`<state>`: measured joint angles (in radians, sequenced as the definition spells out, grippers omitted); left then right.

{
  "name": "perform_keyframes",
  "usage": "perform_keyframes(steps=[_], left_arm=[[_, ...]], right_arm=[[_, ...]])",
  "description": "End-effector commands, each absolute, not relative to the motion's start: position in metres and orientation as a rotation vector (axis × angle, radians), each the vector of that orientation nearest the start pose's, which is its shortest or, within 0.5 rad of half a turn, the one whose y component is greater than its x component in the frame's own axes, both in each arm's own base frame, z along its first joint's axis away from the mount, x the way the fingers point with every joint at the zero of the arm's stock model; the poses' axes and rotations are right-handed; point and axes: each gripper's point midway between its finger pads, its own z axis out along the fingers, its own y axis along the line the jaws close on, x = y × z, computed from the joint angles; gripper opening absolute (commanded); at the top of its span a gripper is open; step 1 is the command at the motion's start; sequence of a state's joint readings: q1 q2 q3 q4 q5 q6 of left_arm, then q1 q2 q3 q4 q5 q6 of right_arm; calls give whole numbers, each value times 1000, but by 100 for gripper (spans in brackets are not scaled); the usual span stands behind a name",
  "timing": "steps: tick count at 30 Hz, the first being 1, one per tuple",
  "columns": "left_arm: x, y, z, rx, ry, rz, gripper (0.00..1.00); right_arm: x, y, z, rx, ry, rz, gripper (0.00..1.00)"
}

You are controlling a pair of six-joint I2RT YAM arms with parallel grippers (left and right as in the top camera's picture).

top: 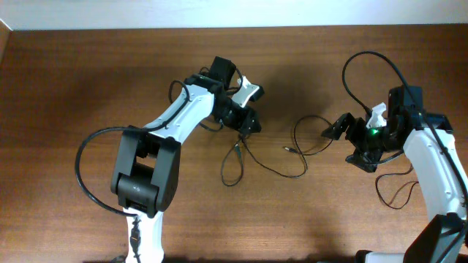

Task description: Untangle cables

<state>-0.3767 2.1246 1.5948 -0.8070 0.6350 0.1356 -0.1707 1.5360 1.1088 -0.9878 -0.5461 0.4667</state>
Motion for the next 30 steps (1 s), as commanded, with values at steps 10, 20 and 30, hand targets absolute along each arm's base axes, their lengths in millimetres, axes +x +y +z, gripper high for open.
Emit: perform_keyframes(steps=[10,20,30], left_arm=[[381,-255,54,794,2743,-954,0],[387,-246,75,261,2864,-1278,0],[396,-233,61,109,2934,-1106,0]], right_arm=[[304,35,117,851,2807,835,98],[306,36,117,871,2796,847,98],[284,126,127,-151,2842,958,98]])
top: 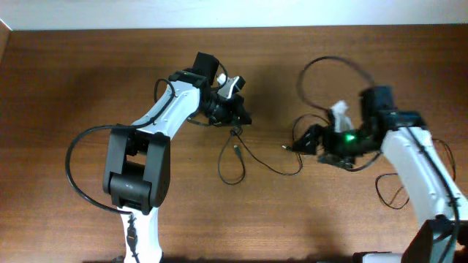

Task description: Untangle cables

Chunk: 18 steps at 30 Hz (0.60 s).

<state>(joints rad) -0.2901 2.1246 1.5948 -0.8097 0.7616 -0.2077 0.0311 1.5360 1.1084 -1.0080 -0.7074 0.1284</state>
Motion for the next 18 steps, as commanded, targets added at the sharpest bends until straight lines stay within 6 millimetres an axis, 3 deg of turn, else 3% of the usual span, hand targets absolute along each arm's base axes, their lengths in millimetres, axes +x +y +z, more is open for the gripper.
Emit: perform_keyframes(steps=[1,2,3,5,6,7,10,12,15,17,18], left_arm=[[396,-233,61,101,2939,-1107,0],[396,-233,61,99,2939,-1108,0],[394,-233,62,65,2952,-1126,0],[392,-235,64,57,2954,-1149,0],[392,-235,64,52,2955,-1149,0],[392,-235,64,27,2962,-1151,0],[391,-235,64,-8,2973,-1154,0],[390,-235,64,-12,2976,-1165,0],[386,-244,73,0,2956,-1282,0],[383,-246,76,0,2957,-1314,0],[382,-246,76,-2,2958,-1324,0]], right_arm=[[288,134,129,-192,2813,971,98],[289,145,136,-226,2768,1050,99],[287,172,154,-315,2660,1257,98],[283,196,169,-486,2530,1375,74],[282,208,170,-553,2508,1366,54],[281,216,168,-604,2495,1344,50],[282,234,151,-687,2530,1179,53],[294,240,135,-661,2571,1031,62],[293,263,118,-740,2557,1036,66],[293,273,109,-772,2554,1043,59],[292,276,104,-785,2558,1046,46]])
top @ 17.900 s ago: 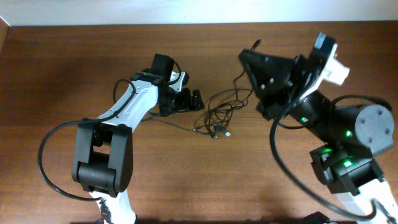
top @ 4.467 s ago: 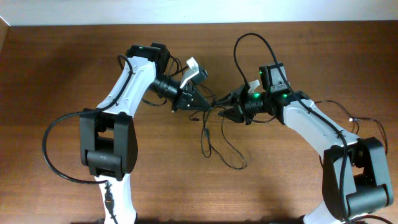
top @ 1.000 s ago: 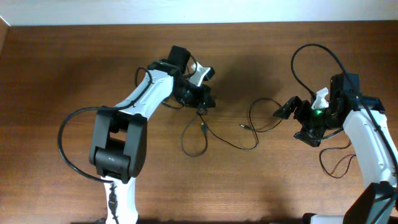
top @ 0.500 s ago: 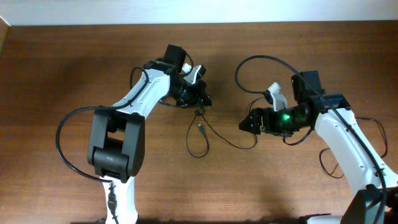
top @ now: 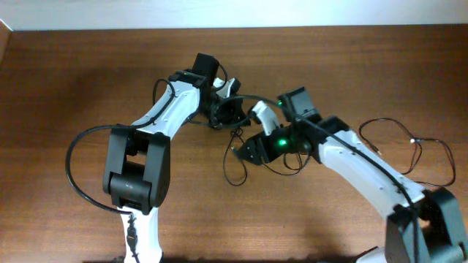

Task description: Untangle cables

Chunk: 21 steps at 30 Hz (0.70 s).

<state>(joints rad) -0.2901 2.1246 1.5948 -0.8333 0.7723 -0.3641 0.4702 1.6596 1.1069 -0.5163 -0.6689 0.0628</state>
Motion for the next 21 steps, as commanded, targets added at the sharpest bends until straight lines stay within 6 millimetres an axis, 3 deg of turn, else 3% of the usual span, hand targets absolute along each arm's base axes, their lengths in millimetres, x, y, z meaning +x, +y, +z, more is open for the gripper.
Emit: perform_keyframes(steps=[1,2,5,7,9,12,15,17,21], left_arm=[[382,-246,76,-1,2958,-1325,0],[383,-245,75,-4,2960,-1310,0],[391,-229,60,-147,3014,-1122,0],[396,-219,52,-251,3037,-1005,0],[396,-219,52,-255,3038,-1000,0],[396,-219,52,-255,3038,-999,0],[401,-208,47,-316,3041,-919,0],[405,-194,46,-408,3041,-907,0],[409,-166,50,-675,3031,-980,0]], right_arm=[[291,278,103,-790,2561,1048,21],[290,277,102,-789,2565,1050,4],[275,281,105,-806,2591,1150,4],[253,279,99,-818,2686,1159,4],[228,284,93,-883,2752,1163,4],[204,284,89,-929,2828,1160,4],[190,279,88,-938,2895,1159,4],[179,272,89,-1035,2891,1156,4],[179,271,103,-1072,2824,1157,4]])
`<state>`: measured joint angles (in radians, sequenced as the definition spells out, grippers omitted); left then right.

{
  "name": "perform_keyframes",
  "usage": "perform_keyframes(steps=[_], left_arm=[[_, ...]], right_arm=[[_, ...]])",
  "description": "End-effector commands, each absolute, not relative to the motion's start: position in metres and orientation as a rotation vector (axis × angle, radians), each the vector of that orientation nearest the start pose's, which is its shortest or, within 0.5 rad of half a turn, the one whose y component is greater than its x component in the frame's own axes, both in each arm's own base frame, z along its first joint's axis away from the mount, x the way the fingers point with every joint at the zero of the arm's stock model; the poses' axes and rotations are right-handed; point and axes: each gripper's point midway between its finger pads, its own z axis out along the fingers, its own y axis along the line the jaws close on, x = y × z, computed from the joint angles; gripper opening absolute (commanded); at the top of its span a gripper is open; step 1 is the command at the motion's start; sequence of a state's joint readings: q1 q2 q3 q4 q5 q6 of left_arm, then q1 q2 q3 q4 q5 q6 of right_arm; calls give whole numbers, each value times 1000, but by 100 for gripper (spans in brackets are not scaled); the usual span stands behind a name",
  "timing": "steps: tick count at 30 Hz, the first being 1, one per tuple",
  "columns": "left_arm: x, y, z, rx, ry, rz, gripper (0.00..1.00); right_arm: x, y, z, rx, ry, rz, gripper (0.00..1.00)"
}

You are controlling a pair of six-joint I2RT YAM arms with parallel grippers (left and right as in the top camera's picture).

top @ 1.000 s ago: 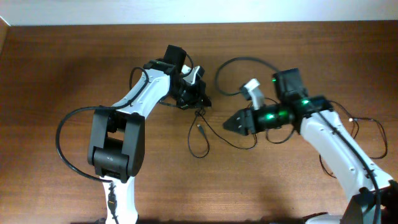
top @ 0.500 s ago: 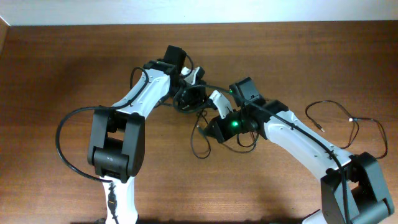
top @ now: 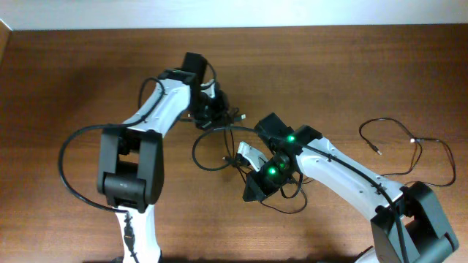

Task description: Untangle cables

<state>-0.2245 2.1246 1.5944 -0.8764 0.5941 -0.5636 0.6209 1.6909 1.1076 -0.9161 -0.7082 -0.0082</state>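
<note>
A thin black cable [top: 199,150] lies mid-table in a wide loop, and its far end runs up to my left gripper [top: 221,111]. That gripper appears shut on the cable near a small plug [top: 240,117]. My right arm reaches across, with its gripper [top: 253,193] low over the table in front of the loop. More of the cable [top: 289,209] trails beside it. Its jaws are dark from above, so their state is unclear. A second thin cable [top: 409,140] lies apart at the right.
The left arm's base [top: 128,183] and its thick supply cable [top: 66,175] fill the front left. The right arm's base [top: 420,226] sits at the front right corner. The table's far edge [top: 234,29] meets a pale wall.
My right gripper has moved from beside the cable's plug near the centre to a spot nearer the front. My left gripper shifted slightly left and back. The loop now spreads wider to the left.
My right gripper began at the right side of the table, with the left one holding the cable's far end at centre. The right arm then stood further left at each moment, uncovering a second cable at the right. It now sits in front of the widened loop.
</note>
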Motion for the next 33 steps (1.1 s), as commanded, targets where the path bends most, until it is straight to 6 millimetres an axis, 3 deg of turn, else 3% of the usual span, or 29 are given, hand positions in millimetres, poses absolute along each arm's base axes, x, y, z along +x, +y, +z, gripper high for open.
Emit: perform_keyframes(steps=[1,3,4,5,7,10,13,17,20,24,26,28,30,33], left_arm=[[410,-167,59,-714,3006,-1119,0],[416,-173,87,-746,2901,-1470,0],[427,-171,114,-690,2758,-1730,0],[441,-163,153,-527,2529,-2020,0],[452,-147,185,-406,2348,-2200,0],[481,-92,197,-430,2216,-2128,0],[488,-56,198,-491,2161,-2087,0],[491,-4,198,-592,2085,-2032,0],[490,18,198,-586,2048,-1988,0],[489,16,197,-499,2043,-1950,0],[489,-1,195,-375,2054,-1911,0],[489,-19,182,-369,2113,-1856,0],[487,-34,157,-428,2234,-1748,0],[469,-54,96,-585,2574,-1395,0]], right_arm=[[181,272,109,-1080,2790,1157,4],[185,275,120,-1092,2722,1158,4],[188,274,124,-1084,2698,1152,4],[195,269,127,-1047,2695,1148,4],[210,257,127,-963,2706,1139,4],[245,223,127,-685,2760,1117,4],[266,197,124,-508,2786,1082,4],[286,130,96,-190,2949,663,4],[294,91,86,32,2988,417,4],[297,93,88,62,2976,460,4],[296,99,90,56,2974,518,4],[295,105,92,51,2972,570,4],[294,108,93,49,2970,603,4],[294,108,93,48,2970,603,4]])
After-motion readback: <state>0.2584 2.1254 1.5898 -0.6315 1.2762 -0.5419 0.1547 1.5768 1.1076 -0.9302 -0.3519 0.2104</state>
